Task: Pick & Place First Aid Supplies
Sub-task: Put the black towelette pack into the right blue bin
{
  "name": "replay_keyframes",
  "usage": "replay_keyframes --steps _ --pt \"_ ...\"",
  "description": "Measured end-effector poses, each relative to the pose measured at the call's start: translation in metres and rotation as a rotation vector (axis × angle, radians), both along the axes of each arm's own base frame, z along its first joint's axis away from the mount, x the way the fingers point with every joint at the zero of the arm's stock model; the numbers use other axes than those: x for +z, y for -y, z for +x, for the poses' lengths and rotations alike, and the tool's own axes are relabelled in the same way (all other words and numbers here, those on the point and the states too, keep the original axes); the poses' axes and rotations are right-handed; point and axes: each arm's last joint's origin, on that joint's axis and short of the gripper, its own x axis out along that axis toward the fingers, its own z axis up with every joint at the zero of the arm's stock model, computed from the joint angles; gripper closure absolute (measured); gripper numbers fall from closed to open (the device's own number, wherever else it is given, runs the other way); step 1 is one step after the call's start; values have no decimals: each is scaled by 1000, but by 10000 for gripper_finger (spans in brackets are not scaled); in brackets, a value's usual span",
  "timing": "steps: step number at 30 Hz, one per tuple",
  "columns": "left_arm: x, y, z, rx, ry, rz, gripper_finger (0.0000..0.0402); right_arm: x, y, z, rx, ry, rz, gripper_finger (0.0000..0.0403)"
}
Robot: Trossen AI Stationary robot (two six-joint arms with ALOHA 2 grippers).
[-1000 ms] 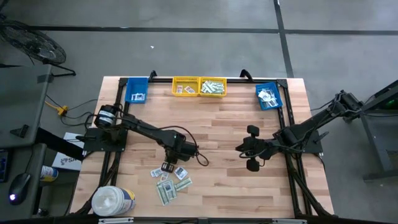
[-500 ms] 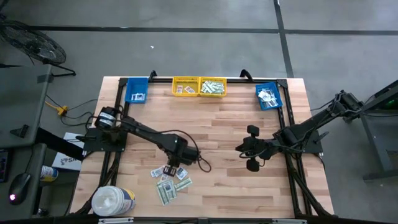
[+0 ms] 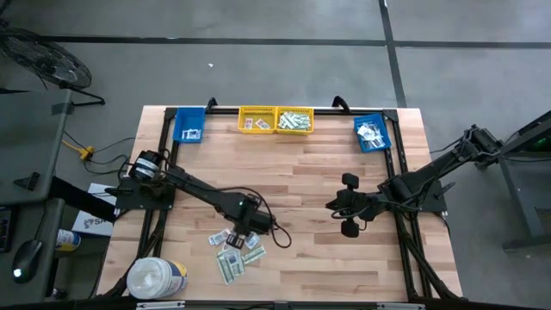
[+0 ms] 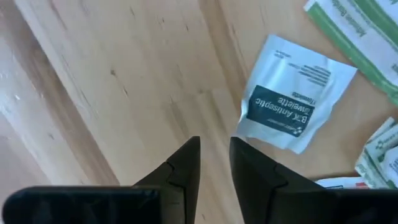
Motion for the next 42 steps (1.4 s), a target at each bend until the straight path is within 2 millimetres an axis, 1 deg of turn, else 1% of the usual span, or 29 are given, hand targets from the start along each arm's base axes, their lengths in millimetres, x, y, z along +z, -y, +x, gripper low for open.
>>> replay_keyframes --steps 5,9,26,35,42 --pt "0 1 1 -13 6 -23 316 0 0 0 0 0 0 386" --pt "-3 3 2 -25 20 -73 316 0 0 0 0 0 0 386" --pt "-5 3 1 -48 20 -91 316 0 0 0 0 0 0 386" --pt "-5 4 4 -67 53 -95 316 0 0 0 0 0 1 386" --pt "-15 1 -4 -67 24 -92 316 0 0 0 0 0 1 386"
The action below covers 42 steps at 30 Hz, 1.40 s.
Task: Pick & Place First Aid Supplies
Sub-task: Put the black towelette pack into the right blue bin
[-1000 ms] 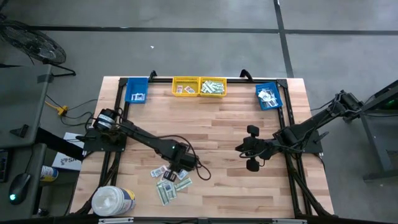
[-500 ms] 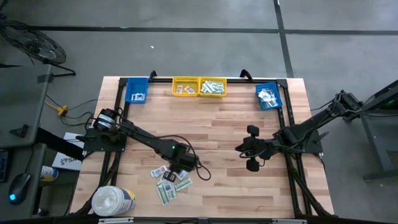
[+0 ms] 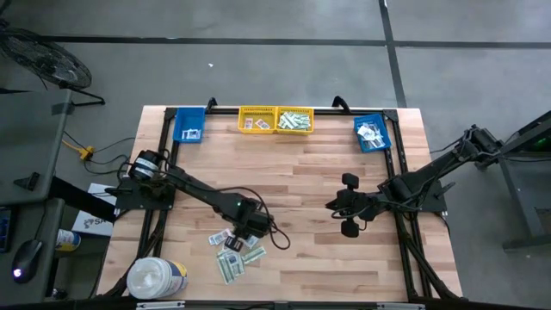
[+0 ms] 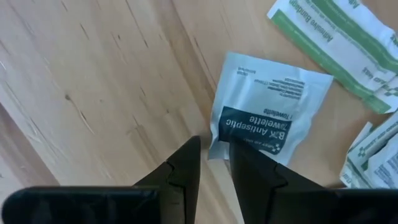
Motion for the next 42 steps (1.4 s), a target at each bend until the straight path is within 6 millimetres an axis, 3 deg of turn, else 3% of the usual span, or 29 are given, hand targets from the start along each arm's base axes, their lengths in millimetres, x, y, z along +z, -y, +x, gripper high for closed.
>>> replay_keyframes --steps 11,19,25,29,42 --pt "-2 0 -1 -8 6 -6 319 0 0 0 0 0 0 386" --pt "-3 -1 -1 0 4 -8 392 0 0 0 0 0 0 386" --pt "-1 0 0 27 -2 -5 400 0 0 0 2 -1 2 386" --pt "10 1 5 36 -4 47 400 0 0 0 2 0 1 386" --pt "58 0 32 124 221 279 401 0 0 0 0 0 -1 386"
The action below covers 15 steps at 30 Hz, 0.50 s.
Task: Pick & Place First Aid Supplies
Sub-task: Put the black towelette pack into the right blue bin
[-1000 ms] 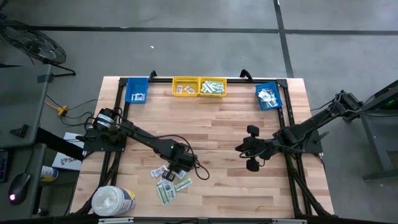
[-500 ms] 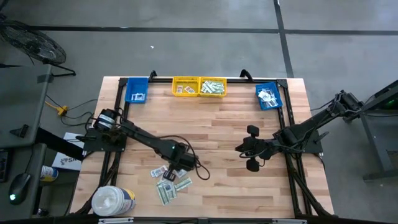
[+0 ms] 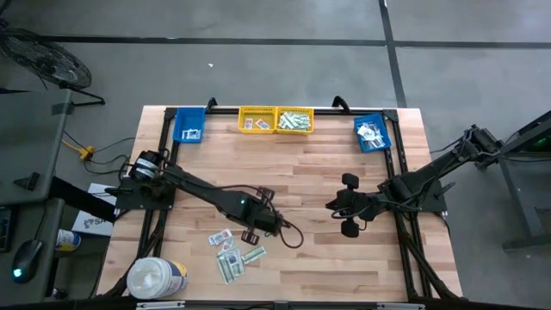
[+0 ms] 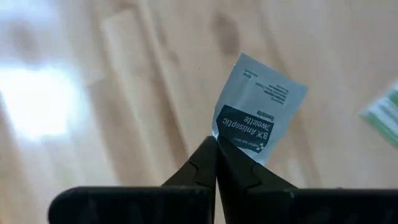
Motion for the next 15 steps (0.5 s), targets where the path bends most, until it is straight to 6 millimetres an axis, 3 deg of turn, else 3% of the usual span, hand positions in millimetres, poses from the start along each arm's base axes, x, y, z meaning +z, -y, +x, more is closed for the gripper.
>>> replay_keyframes --steps 8,15 --pt "14 -10 17 72 197 178 401 0 0 0 4 -1 -6 386" --pt "21 -47 39 147 330 149 401 0 2 0 -16 10 -47 386"
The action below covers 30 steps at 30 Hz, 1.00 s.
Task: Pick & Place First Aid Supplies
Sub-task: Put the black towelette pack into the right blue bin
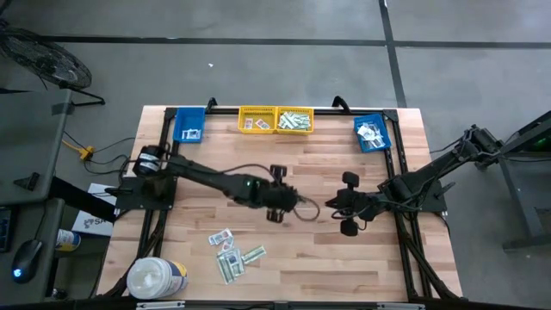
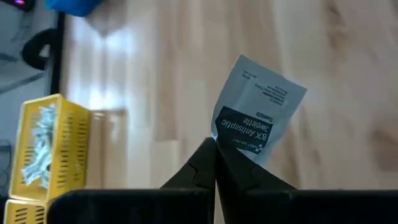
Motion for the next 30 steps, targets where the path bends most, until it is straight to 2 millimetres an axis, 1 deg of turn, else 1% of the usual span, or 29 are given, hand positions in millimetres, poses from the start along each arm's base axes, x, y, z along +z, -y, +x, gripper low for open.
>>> replay_keyframes --steps 3,7,9,11,12,13,15,20,23,26,30 --pt "5 -13 4 56 57 24 402 1 3 0 -95 41 -70 386" --pt "17 -26 6 150 130 132 401 3 7 0 -205 89 -125 386" --pt "23 -28 5 170 158 158 401 5 8 1 -250 122 -135 386" --pt "32 -27 8 189 231 189 401 7 8 2 -292 158 -145 386" --pt "37 -27 6 198 244 213 401 8 8 3 -308 177 -150 386" --pt "41 -25 4 196 249 232 401 10 8 4 -317 196 -156 386" --pt "50 -24 7 200 321 231 401 13 8 5 -317 224 -173 386" --pt "65 -25 2 191 364 245 401 20 9 12 -281 277 -189 386" --pt "69 -26 1 190 363 288 401 22 12 17 -252 287 -209 386" --pt "69 -27 1 186 341 321 401 22 16 22 -290 309 -197 386" --pt "69 -29 0 178 318 338 401 13 24 34 -335 285 -211 386"
